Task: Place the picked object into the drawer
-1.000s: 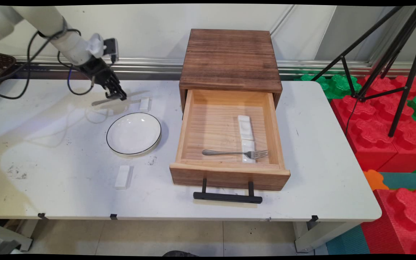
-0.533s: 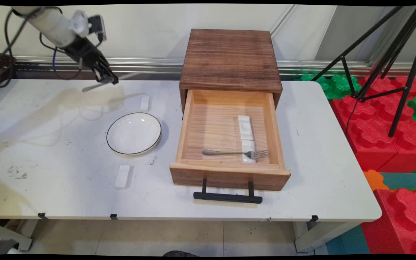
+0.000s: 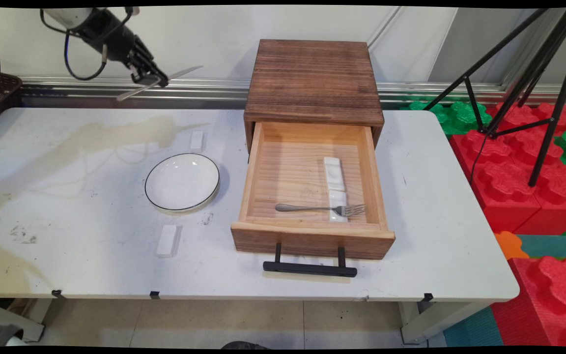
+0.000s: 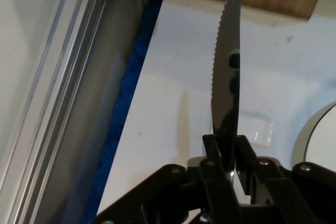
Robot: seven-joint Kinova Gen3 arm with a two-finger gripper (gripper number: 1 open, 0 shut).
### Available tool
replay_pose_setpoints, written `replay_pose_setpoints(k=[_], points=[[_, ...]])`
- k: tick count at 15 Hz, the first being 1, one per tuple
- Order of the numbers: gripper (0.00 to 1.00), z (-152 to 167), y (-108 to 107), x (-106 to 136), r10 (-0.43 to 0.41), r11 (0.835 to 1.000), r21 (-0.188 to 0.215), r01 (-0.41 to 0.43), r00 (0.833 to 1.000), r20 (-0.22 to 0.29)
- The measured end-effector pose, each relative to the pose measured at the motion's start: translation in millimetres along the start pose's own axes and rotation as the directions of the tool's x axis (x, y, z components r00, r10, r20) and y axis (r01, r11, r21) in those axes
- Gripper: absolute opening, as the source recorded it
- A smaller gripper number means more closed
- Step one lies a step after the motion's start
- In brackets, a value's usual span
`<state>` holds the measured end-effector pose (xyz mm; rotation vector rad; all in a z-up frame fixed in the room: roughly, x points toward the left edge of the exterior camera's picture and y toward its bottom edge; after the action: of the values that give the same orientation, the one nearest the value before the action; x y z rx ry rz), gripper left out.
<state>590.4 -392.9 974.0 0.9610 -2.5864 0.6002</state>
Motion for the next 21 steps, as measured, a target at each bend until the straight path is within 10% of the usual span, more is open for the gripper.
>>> replay_pose_setpoints(k=[21], points=[[0.0, -41, 136, 157, 0.114, 0.972, -0.173, -0.161, 0.961, -0.254]])
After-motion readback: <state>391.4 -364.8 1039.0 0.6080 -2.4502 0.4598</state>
